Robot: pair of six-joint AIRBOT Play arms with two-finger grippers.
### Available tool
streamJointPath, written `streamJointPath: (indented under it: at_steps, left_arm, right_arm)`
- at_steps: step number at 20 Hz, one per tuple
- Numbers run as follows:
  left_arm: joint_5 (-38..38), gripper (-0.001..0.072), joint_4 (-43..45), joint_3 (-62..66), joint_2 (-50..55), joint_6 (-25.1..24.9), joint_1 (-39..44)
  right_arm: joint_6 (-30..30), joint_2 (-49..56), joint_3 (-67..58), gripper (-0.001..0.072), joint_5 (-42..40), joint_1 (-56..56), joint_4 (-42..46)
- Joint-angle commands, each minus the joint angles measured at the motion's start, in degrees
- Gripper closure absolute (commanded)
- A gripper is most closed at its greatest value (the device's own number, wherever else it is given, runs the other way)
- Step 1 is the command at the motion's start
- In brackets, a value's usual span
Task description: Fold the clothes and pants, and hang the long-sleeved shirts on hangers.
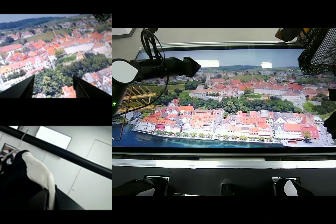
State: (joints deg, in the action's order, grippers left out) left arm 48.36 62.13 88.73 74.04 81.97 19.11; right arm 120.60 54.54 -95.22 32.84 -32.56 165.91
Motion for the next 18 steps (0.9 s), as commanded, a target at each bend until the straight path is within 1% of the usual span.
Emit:
streamJointPath:
  at_steps: [1,3,5,7,8,11,15,18]
  left_arm:
    - [0.0,0.0153,0.0,0.0,0.2,-0.1,0.0]
    - [0.0,0.0153,0.0,0.0,0.3,-0.1,0.0]
    - [0.0,0.0153,0.0,0.0,0.6,-0.1,0.0]
    - [0.0,0.0153,0.0,0.0,0.9,-0.1,0.0]
    - [0.0,0.0153,0.0,0.0,1.1,0.0,0.0]
    - [0.0,0.0153,0.0,0.0,1.5,0.0,0.0]
    - [0.0,0.0153,0.0,0.0,1.4,0.3,0.0]
    - [0.0,0.0153,0.0,0.0,1.4,0.8,0.0]
  right_arm:
    - [-2.2,1.0,-3.1,0.0671,3.2,0.0,7.0]
    - [-3.4,1.4,-3.8,0.0672,4.2,-0.1,7.0]
    - [-2.9,1.5,-3.8,0.0672,4.5,-2.8,7.0]
    - [2.2,1.5,-3.9,0.0671,4.3,-6.9,6.8]
    - [3.5,1.6,-3.9,0.0671,5.0,-8.0,6.5]
    - [3.5,2.5,-3.9,0.0669,7.6,-8.8,5.1]
    - [3.5,2.6,-3.9,0.0667,8.2,-8.7,2.4]
    - [3.4,2.4,-3.9,0.0665,11.8,-8.7,0.0]
